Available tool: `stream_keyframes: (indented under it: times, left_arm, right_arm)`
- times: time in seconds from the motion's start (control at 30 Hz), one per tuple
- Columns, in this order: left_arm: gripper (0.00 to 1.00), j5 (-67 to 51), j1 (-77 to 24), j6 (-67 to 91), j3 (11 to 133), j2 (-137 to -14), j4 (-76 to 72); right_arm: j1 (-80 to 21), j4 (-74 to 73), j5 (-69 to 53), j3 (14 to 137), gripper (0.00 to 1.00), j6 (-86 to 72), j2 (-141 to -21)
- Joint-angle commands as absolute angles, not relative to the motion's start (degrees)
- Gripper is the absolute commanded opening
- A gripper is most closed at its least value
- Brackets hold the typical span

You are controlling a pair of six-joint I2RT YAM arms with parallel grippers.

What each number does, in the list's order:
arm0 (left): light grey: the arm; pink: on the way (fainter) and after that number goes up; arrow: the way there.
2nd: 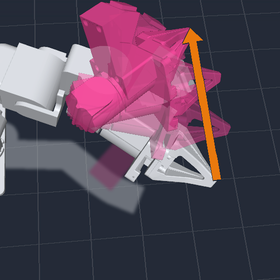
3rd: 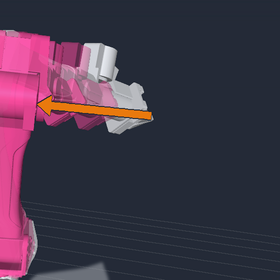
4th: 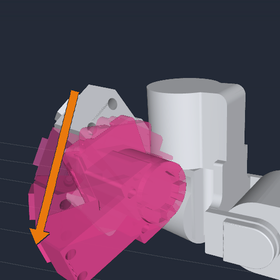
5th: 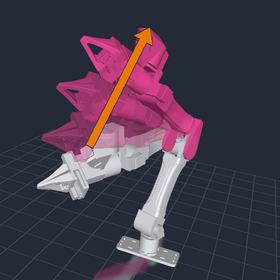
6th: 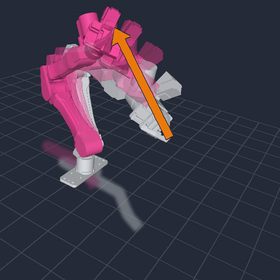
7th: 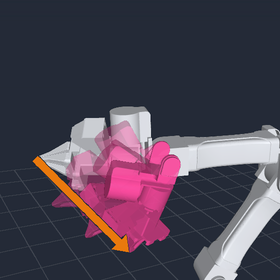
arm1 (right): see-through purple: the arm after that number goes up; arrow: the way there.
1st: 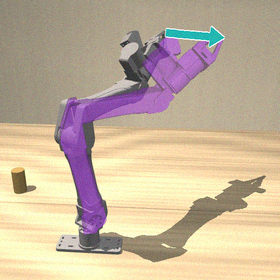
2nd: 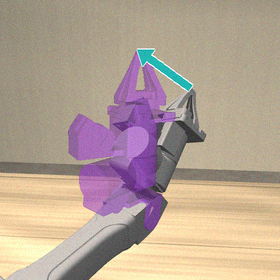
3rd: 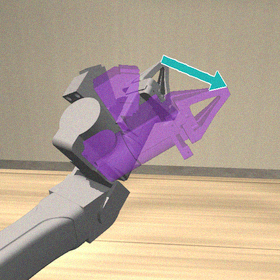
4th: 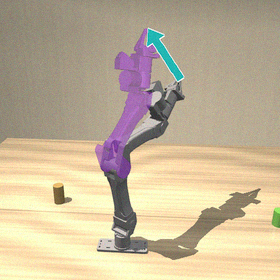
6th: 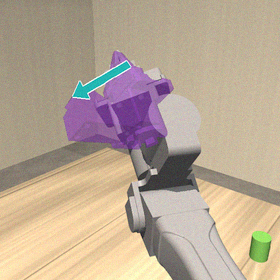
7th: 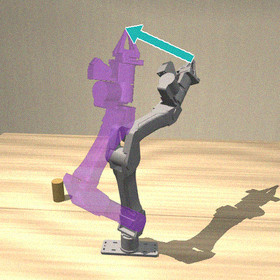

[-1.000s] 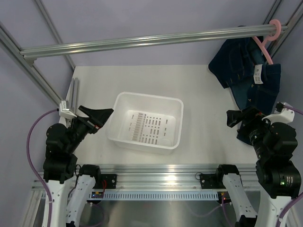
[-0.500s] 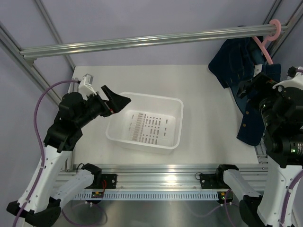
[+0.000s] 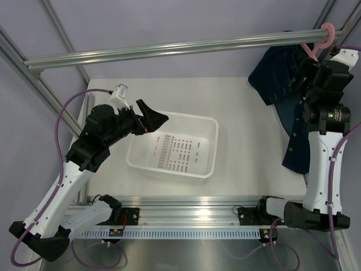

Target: Remove the skirt from the hanger

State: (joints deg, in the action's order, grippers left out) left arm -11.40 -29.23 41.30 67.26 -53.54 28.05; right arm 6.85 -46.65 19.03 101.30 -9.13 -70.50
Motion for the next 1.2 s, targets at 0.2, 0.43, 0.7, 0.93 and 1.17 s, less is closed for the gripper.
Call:
stream_keyframes:
  times: [0.2,0.43,0.7,0.93,1.17]
  left_arm:
    - [0.99,-14.94,-30.15,40.61,58.02,-48.09,14.24]
    - [0.99,-17.57,-30.15,38.58,57.92,-46.76,15.38]
    - [0.99,-19.77,-30.15,37.71,55.72,-45.7,12.57]
    - [0.99,-22.24,-30.23,38.41,54.05,-46.32,9.32]
    - [0.99,-22.85,-30.15,38.41,53.88,-46.32,8.26]
  right_arm:
    - [11.59,-16.9,15.66,95.01,0.88,12.82,-73.65]
    - [18.62,-18.81,3.52,103.97,0.82,16.95,-81.47]
    - [28.82,-18.0,-15.7,99.05,0.71,19.51,-81.47]
    - [32.87,-21.62,-24.78,95.2,0.67,21.53,-81.56]
    - [34.28,-19.51,-29.0,91.67,0.67,20.48,-80.94]
